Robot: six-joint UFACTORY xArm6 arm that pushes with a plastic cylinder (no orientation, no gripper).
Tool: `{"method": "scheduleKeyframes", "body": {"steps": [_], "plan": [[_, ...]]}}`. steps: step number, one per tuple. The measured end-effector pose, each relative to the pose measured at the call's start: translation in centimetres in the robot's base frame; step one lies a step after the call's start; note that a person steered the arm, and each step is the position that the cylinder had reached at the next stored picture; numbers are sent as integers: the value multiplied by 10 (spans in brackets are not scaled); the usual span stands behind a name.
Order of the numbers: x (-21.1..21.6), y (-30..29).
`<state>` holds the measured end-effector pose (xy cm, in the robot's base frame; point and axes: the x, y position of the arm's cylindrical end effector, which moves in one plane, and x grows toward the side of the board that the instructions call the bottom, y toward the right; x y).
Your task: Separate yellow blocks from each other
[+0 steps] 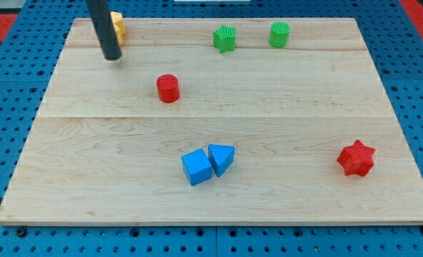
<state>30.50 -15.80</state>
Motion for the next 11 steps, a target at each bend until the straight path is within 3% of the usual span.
{"method": "scheduleKeyframes", "body": {"steps": [1, 2, 4, 6, 10, 11], "plan": [[-46, 82], [-111, 101], [-113, 76], [-113, 5], [-36, -70], [-33, -115]]}}
